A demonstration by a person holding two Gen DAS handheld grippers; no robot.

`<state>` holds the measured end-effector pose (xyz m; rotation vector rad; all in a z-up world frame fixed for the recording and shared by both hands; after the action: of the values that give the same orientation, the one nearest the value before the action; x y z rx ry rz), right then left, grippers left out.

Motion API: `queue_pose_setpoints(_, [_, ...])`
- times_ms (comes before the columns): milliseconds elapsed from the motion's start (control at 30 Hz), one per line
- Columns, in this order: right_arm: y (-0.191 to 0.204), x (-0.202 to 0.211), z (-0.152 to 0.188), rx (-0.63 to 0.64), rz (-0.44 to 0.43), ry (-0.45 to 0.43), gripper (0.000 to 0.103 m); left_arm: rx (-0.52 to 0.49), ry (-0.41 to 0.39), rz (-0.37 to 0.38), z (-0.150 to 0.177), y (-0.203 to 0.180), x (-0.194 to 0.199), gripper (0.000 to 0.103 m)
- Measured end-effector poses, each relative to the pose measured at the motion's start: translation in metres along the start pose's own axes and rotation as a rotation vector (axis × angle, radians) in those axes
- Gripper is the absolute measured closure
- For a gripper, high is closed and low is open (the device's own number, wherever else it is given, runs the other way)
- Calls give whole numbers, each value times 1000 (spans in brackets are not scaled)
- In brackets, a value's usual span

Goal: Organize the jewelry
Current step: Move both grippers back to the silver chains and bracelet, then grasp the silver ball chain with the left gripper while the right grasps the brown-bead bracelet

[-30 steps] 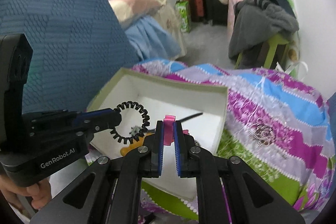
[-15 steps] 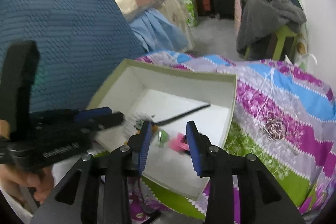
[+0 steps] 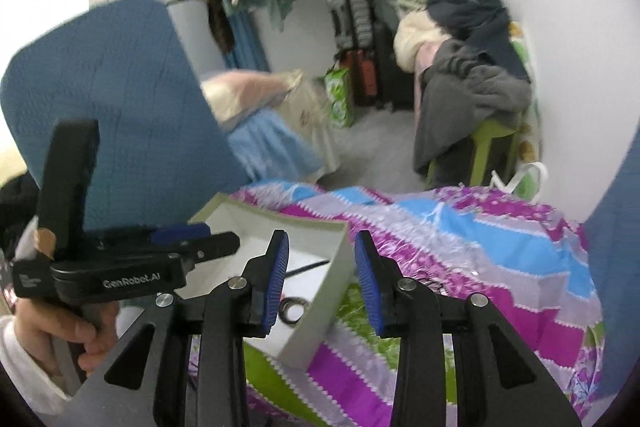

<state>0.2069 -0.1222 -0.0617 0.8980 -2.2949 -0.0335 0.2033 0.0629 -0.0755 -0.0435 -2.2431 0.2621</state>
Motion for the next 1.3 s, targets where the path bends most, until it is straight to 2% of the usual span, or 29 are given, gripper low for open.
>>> queue_pose_setpoints(233, [-44, 35, 2, -33, 77, -59, 71, -27, 0, 89, -2, -48, -11, 53])
queue_pose_setpoints(400, [-93, 26, 31, -77, 111, -28, 72, -31, 48, 148, 10, -86, -37, 55])
queue_pose_setpoints(500, [-119, 10, 45, -91, 90, 13, 72, -29, 81, 172, 25, -108, -59, 55])
queue_pose_setpoints(633, [-153, -18, 57, -121, 49, 72, 73, -6, 145, 158, 41, -122, -90, 57])
queue_pose_setpoints(733, [-168, -33, 64, -130, 32, 98, 73, 4, 166, 127, 46, -123, -110, 58])
queue_pose_setpoints(833, [-181, -47, 68, -144, -24, 123, 73, 25, 185, 109, 48, -123, -131, 59])
queue_pose_setpoints(900, [-186, -58, 70, -150, -63, 142, 73, 28, 193, 72, 50, -122, -145, 60])
queue_pose_setpoints(967, [-193, -71, 73, -164, -88, 167, 73, 40, 194, 73, 52, -122, -154, 60])
queue_pose_setpoints(1100, [-207, -97, 80, -177, -132, 209, 76, 46, 195, 28, 54, -122, -174, 60])
queue_pose_setpoints(1300, [-214, -130, 80, -149, -190, 290, 76, 57, 219, 6, 58, -116, -192, 60])
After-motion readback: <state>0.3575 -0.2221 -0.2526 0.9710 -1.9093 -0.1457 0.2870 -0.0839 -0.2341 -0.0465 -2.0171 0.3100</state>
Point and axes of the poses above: each gripper's, at about its wrist camera, not at the fingertips, and x roughly against the way its jaws point, y to its left, z to its underside, the point moved 2 cm from there along -x, roughly the way its jaws point, and after that the axes turned 8 degrees about -z, right-handed, at the moved point
